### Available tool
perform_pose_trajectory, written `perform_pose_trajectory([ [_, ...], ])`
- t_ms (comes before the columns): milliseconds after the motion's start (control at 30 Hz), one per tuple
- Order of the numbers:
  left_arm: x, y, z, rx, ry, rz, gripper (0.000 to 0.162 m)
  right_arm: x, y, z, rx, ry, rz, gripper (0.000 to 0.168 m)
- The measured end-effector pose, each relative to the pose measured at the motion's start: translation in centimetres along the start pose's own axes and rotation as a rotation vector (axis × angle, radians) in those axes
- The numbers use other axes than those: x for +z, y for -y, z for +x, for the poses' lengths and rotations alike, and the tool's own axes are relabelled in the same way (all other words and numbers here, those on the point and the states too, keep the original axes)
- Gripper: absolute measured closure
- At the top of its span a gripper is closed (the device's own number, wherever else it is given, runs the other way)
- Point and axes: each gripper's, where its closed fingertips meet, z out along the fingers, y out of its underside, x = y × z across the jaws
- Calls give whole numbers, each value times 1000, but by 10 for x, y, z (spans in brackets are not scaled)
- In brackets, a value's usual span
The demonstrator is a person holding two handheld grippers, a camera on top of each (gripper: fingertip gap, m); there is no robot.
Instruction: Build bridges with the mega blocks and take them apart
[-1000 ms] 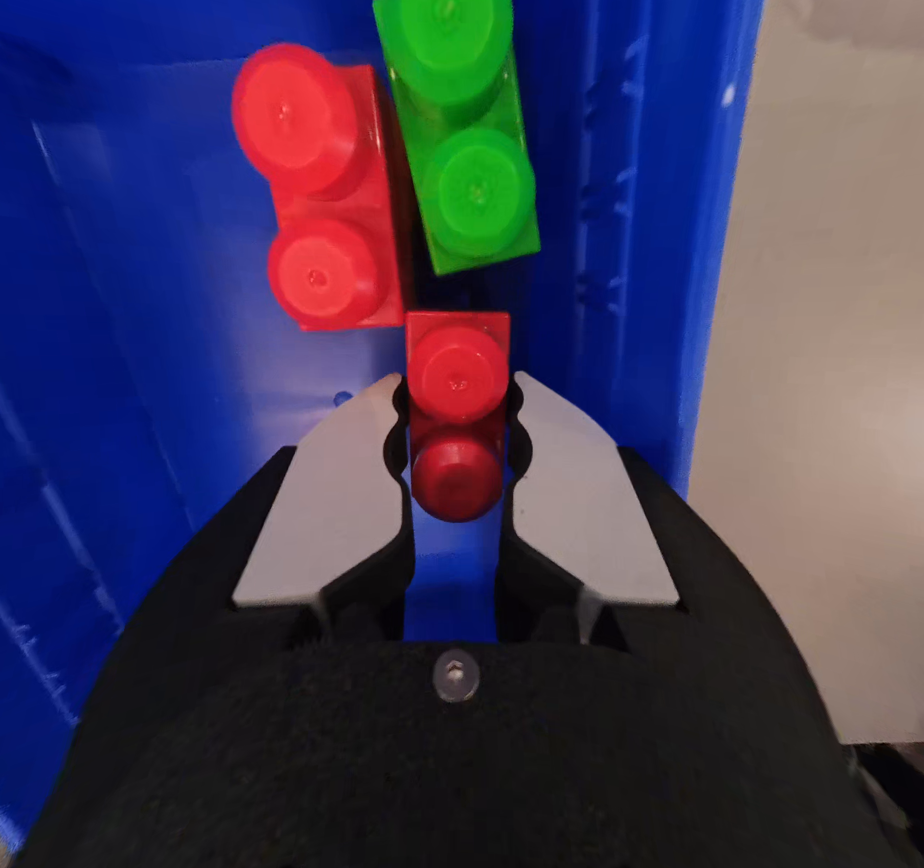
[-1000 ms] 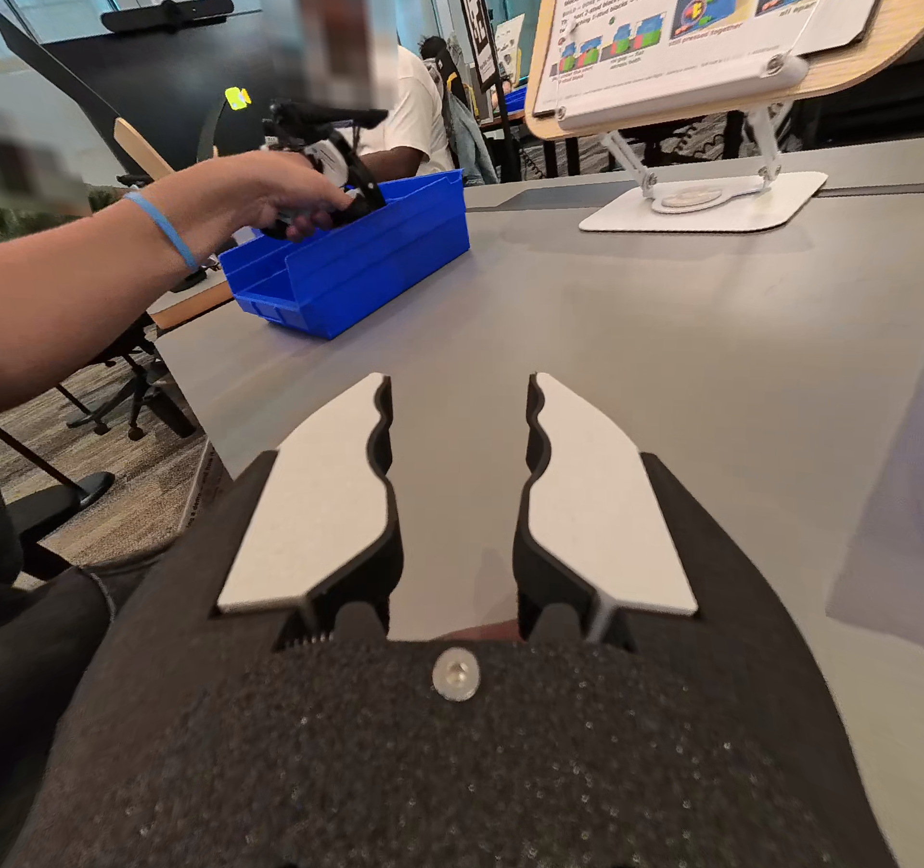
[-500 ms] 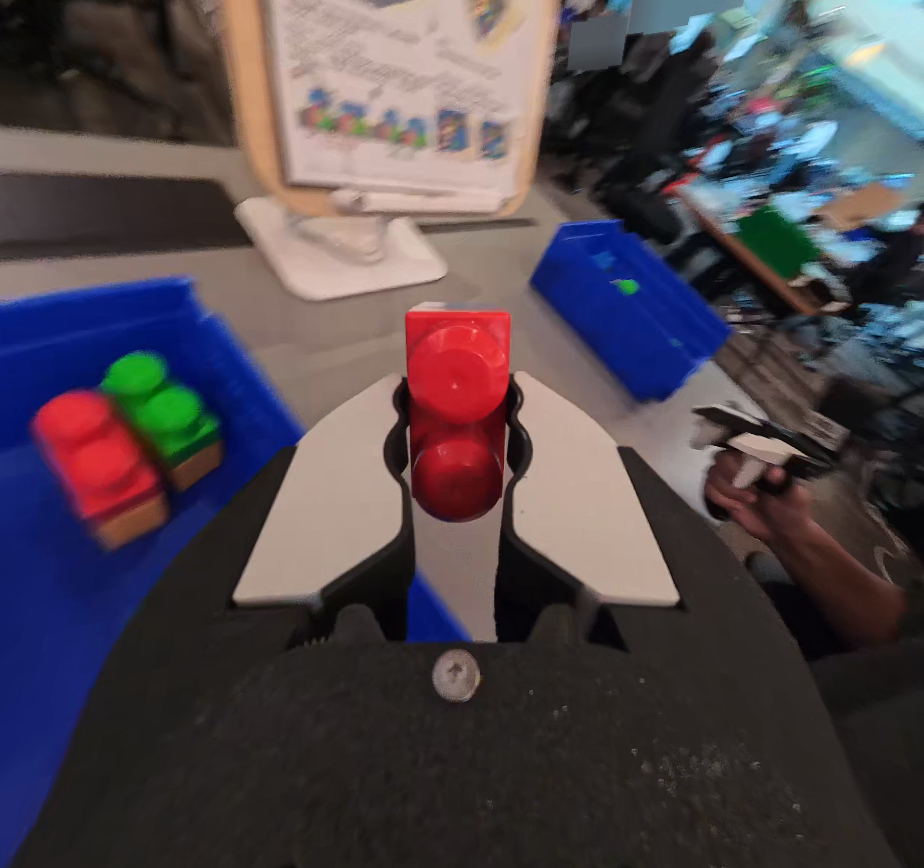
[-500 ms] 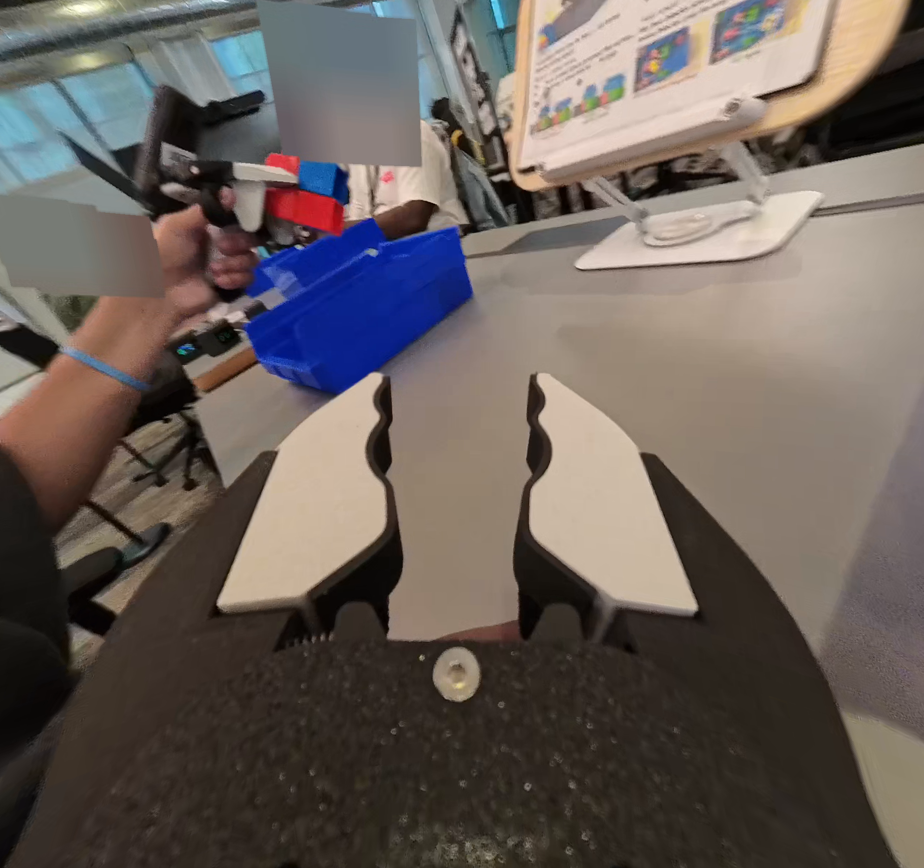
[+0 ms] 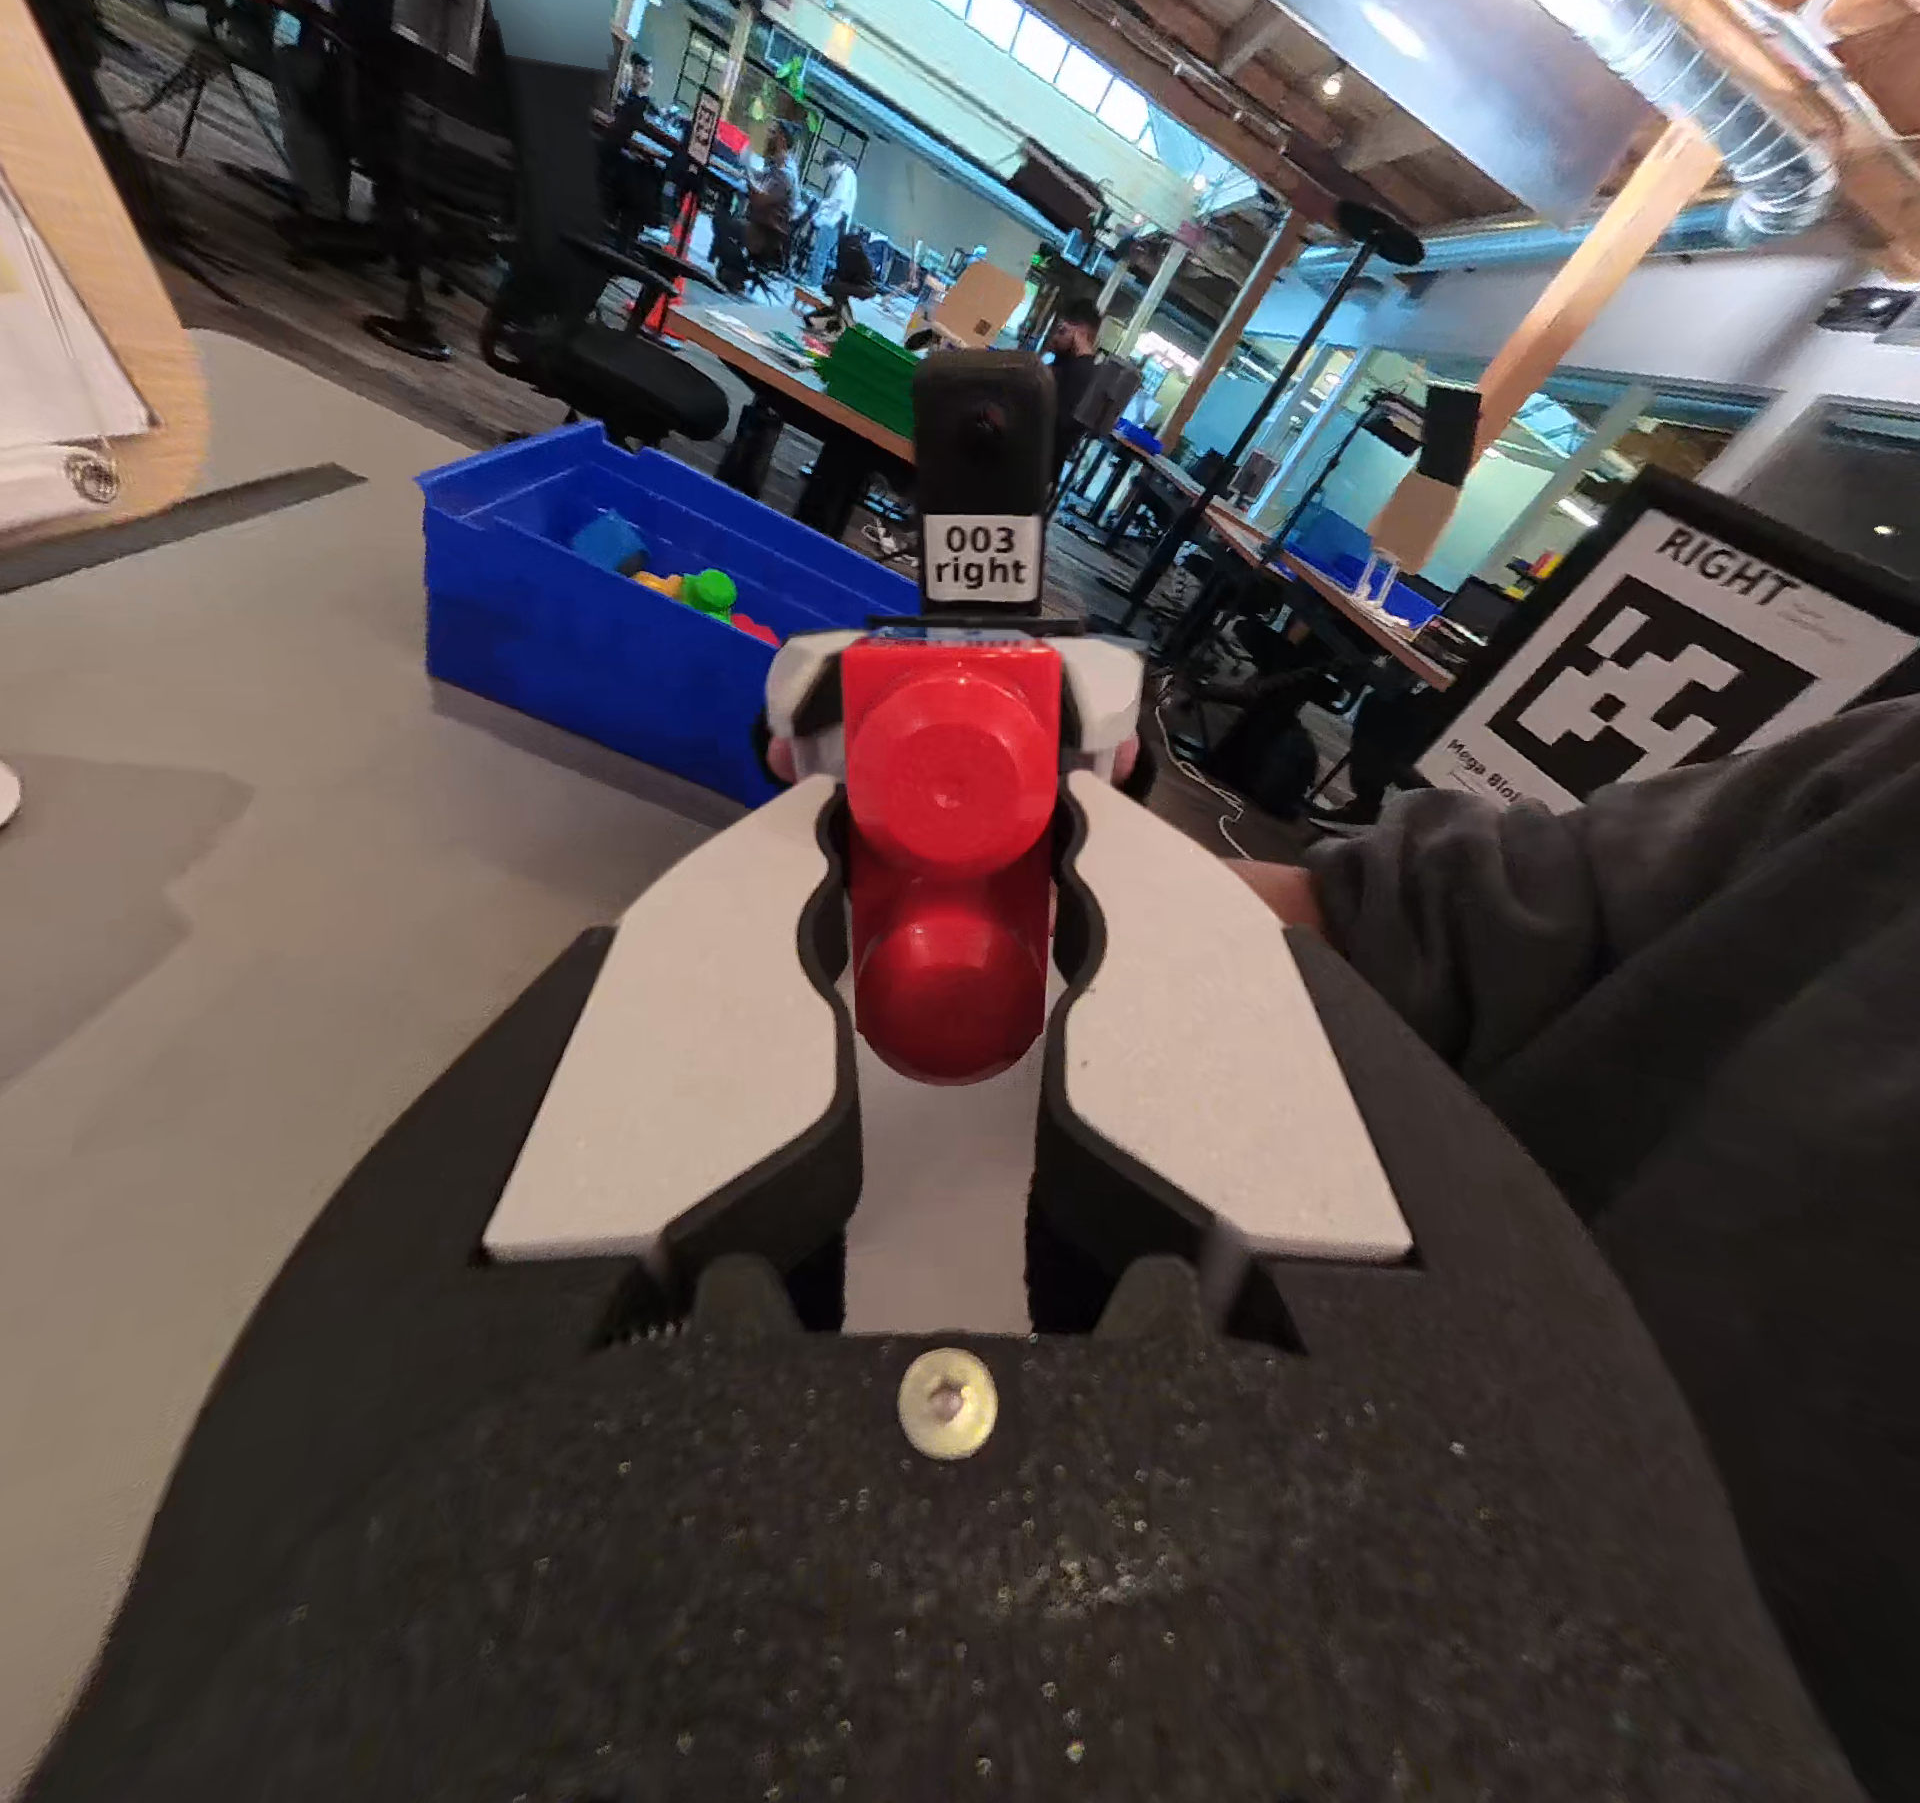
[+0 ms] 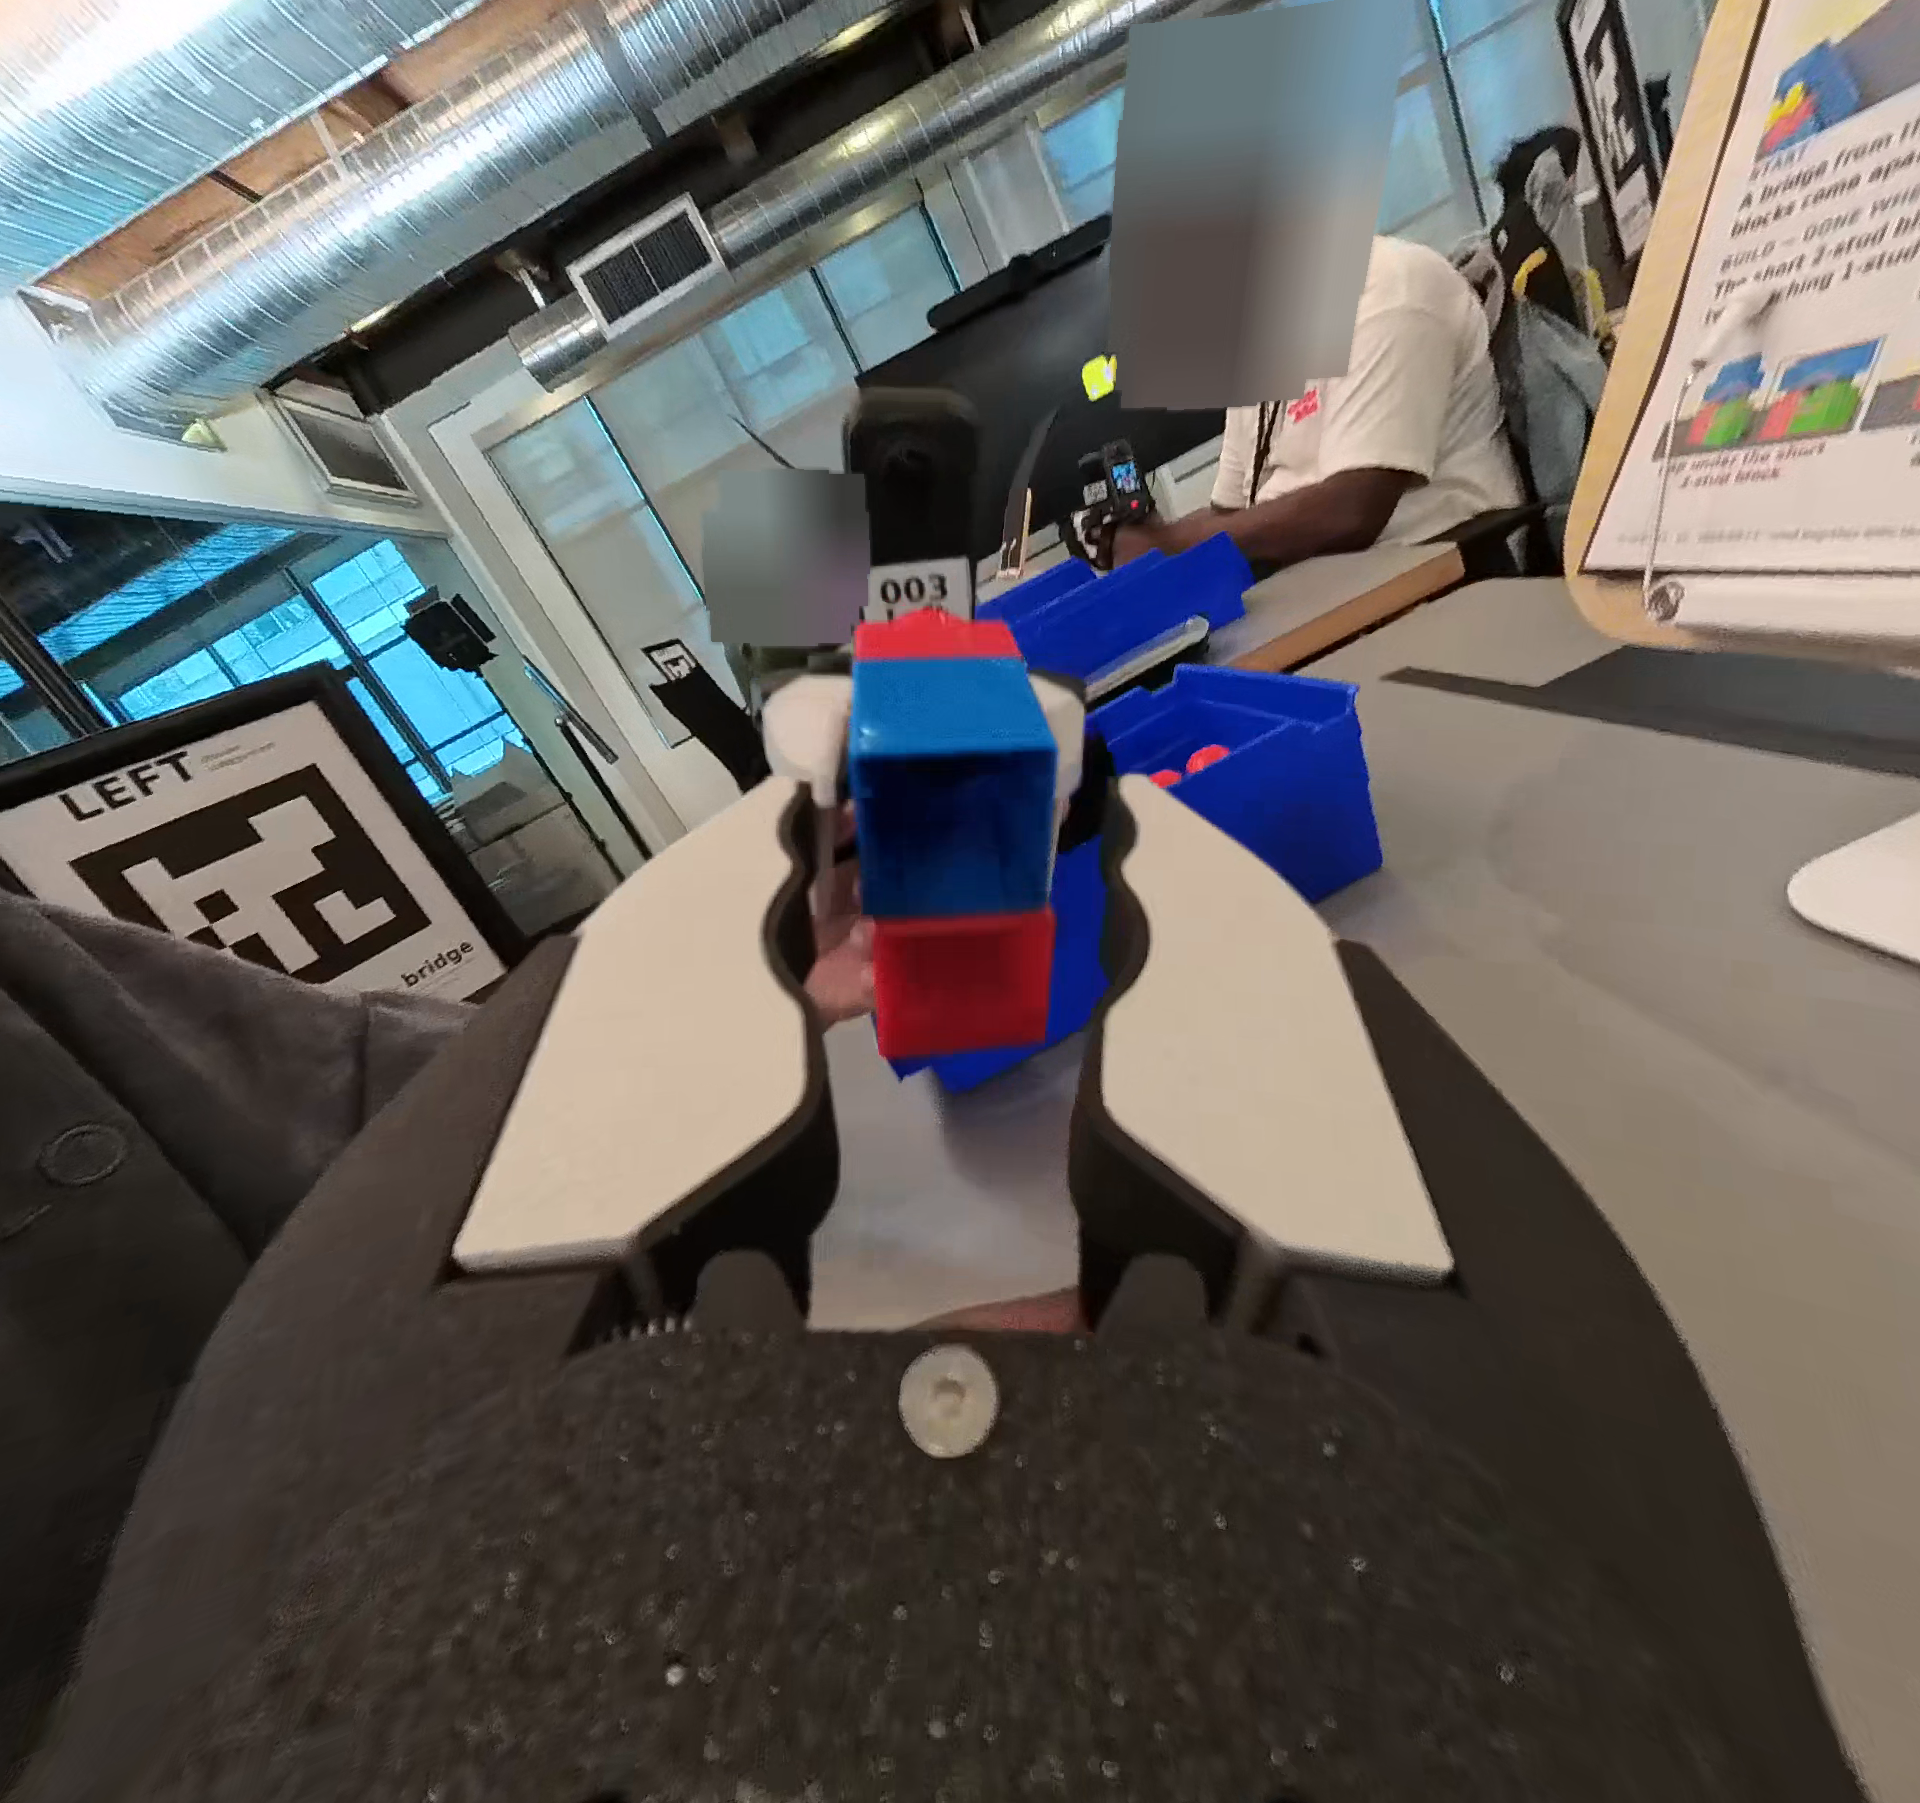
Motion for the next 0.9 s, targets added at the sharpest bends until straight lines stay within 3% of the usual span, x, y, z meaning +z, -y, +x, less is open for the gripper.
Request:
perform_pose_trajectory([
  [67,4,-5,-3,-6,2,-15,126,0,0,3,-27,-18,9,132],
  [267,3,-3,3,14,-7,13,127,-3,-3,-3,-37,21,29,133],
  [700,7,17,14,25,7,246,126,-13,-18,-13,16,18,119,134],
  [800,-27,50,14,-14,-11,469,127,-36,-21,-10,116,38,217,134],
  [900,-45,53,6,19,62,431,127,-58,-43,-5,106,-37,162,134],
])
